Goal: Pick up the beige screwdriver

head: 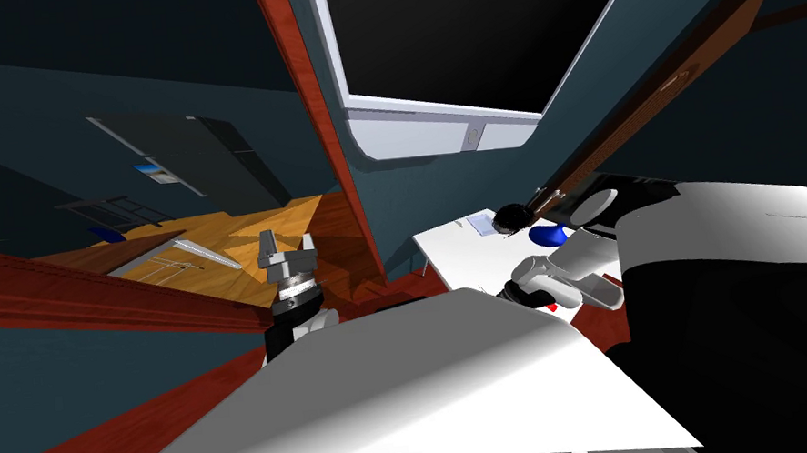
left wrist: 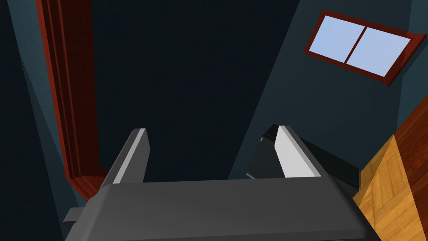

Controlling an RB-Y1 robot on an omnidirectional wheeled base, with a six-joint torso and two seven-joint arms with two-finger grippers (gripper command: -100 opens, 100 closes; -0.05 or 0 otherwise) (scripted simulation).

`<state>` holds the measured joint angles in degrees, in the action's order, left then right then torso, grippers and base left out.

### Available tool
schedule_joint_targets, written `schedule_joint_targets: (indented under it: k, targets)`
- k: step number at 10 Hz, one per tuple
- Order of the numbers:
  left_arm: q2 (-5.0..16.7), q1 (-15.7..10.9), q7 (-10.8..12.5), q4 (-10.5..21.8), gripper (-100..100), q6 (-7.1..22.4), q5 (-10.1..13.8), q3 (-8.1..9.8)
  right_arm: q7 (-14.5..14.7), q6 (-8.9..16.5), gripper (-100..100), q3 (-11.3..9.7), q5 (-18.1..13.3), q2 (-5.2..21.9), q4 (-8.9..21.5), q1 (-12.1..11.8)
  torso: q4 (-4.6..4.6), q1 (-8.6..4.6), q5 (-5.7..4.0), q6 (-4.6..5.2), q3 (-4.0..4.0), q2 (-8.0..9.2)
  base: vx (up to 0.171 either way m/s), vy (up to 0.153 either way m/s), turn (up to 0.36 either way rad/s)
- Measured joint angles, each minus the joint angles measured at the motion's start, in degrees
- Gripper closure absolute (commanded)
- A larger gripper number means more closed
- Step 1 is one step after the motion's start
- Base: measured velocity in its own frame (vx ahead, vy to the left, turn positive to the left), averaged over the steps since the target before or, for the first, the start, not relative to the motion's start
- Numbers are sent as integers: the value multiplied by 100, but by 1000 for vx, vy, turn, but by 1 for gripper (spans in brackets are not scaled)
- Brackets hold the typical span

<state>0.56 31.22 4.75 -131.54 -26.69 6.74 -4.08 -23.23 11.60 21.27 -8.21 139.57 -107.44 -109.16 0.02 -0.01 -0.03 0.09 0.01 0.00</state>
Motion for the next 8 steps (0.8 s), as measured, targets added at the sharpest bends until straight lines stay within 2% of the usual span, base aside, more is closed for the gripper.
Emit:
schedule_joint_targets:
  k: [1, 2, 7, 8]
  targets:
    - [0, 0, 0, 0, 0, 0, 0, 0, 0, 0, 0, 0, 0, 0, 0, 0, 0, 0, 0, 0, 0, 0, 0, 0, 0]
    - [0, 0, 0, 0, 0, 0, 0, 0, 0, 0, 100, 0, 0, 0, 0, 0, 0, 0, 0, 0, 0, 0, 11, 29, 12]
    - [0, 0, 0, 0, 0, 0, 0, 0, 274, -383, 100, -338, -182, -586, 38, 340, -1, 26, 7, 0, -3, -5, 16, 53, 5]
    - [0, 0, 0, 0, 0, 0, 0, 0, 287, -397, 0, -351, -185, -597, 33, 350, -1, 14, 3, -1, -2, -4, 1, 5, 0]
